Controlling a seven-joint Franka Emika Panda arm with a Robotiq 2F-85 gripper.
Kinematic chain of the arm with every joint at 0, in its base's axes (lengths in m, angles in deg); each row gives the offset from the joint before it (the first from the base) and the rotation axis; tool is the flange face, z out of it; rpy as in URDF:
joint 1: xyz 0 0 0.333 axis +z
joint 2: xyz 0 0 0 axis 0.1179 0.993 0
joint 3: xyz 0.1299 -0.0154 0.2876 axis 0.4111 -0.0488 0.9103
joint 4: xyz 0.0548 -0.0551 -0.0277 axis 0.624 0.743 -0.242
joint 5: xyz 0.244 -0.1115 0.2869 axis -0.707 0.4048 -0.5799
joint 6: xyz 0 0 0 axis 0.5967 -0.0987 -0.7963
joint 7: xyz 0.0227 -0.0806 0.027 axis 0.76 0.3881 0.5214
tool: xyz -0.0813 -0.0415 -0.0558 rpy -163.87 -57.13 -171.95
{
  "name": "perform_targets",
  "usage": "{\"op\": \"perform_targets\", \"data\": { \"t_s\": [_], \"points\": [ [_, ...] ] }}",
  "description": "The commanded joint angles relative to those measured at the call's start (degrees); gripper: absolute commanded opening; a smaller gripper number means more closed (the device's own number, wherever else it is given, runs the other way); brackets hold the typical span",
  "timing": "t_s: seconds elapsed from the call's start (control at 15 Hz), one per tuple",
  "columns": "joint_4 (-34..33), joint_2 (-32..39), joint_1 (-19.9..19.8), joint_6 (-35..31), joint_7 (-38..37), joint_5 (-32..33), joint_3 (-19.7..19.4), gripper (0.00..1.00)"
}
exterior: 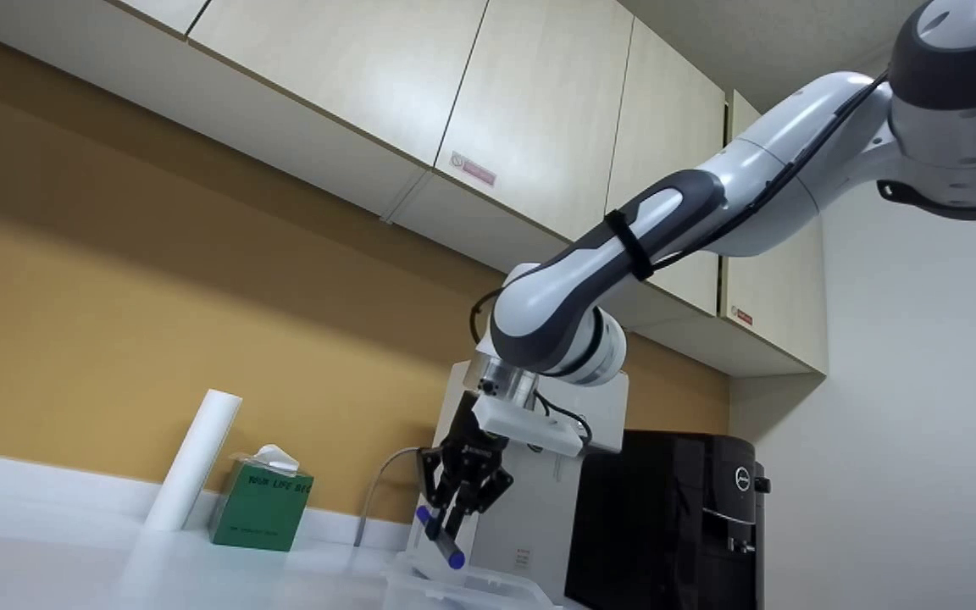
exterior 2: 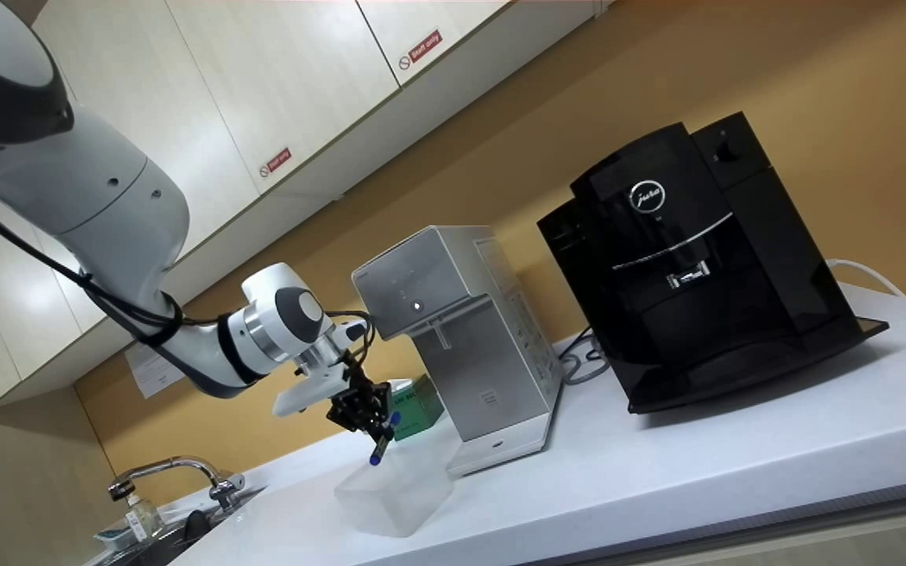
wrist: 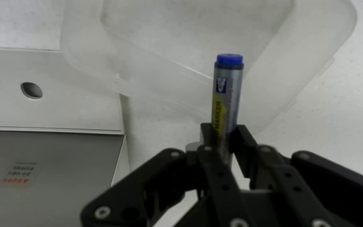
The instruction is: Put the marker in the bowl
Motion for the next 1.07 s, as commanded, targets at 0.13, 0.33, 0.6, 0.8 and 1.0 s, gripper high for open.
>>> {"op": "perform_targets", "data": {
  "t_s": [0.13, 0.33, 0.6, 0.8, 1.0],
  "points": [
    [9.2, -5.0, -1.3, -5.7, 1.7, -0.3, 0.2, 0.05],
    [12.3, -5.9, -1.7, -8.5, 2.7, -0.4, 0.3, 0.05],
    [15.1, -6.5, -2.2, -11.4, 4.4, -1.0, 0.7, 0.05],
    [16.3, -6.8, -2.3, -12.6, 6.2, -1.8, 1.3, 0.05],
    [17.0, -6.7, -2.6, -12.5, 8.8, -3.3, 2.0, 0.05]
  ]
}}
